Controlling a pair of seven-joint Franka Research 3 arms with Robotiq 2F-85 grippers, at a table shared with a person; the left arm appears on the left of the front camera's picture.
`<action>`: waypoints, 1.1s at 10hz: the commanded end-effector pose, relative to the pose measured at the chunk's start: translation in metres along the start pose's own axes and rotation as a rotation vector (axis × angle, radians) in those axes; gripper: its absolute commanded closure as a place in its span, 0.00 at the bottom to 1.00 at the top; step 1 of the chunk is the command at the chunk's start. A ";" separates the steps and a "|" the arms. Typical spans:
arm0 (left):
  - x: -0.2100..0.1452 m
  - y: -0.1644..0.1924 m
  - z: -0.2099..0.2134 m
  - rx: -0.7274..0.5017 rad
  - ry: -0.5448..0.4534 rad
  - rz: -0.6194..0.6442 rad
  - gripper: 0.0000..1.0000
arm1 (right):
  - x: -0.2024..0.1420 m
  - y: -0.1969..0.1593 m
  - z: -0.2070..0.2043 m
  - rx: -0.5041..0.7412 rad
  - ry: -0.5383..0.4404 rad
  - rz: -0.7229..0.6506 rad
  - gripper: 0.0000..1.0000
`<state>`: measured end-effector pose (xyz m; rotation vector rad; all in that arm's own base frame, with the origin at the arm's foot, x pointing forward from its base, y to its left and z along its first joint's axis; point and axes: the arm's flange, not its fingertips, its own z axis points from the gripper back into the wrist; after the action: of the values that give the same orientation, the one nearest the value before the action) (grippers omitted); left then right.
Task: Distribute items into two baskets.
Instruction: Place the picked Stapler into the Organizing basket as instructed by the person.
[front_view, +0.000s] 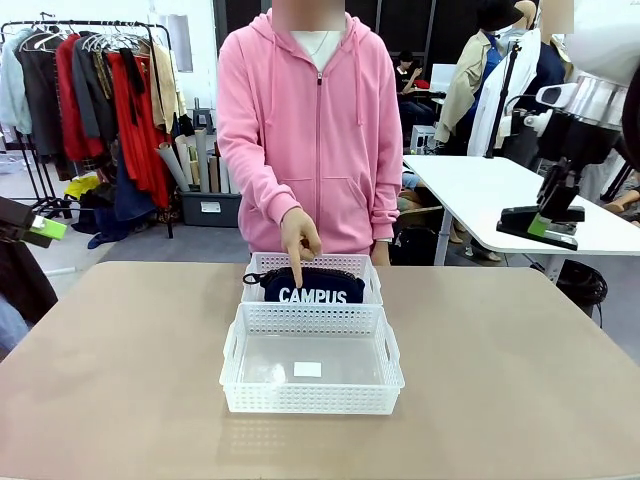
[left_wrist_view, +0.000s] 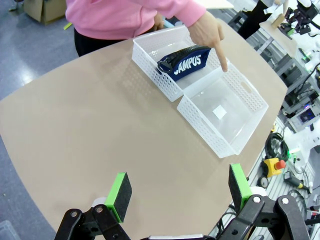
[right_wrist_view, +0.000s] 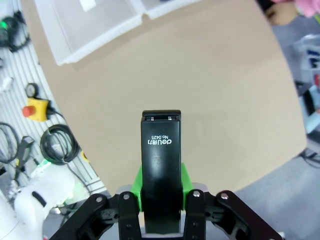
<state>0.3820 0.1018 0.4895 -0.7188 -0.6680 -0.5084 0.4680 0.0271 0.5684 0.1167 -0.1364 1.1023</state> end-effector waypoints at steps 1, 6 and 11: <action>0.000 0.000 0.001 0.002 -0.001 0.001 0.00 | 0.020 0.037 -0.007 -0.037 0.007 0.039 1.00; 0.000 0.000 0.001 0.002 -0.001 0.001 0.00 | 0.099 0.099 -0.047 0.002 -0.001 0.191 1.00; 0.000 0.000 0.001 0.002 -0.001 0.001 0.00 | 0.187 0.140 -0.093 0.035 -0.028 0.371 1.00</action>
<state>0.3822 0.1019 0.4896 -0.7186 -0.6681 -0.5086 0.4239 0.2508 0.5111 0.1290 -0.1588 1.4419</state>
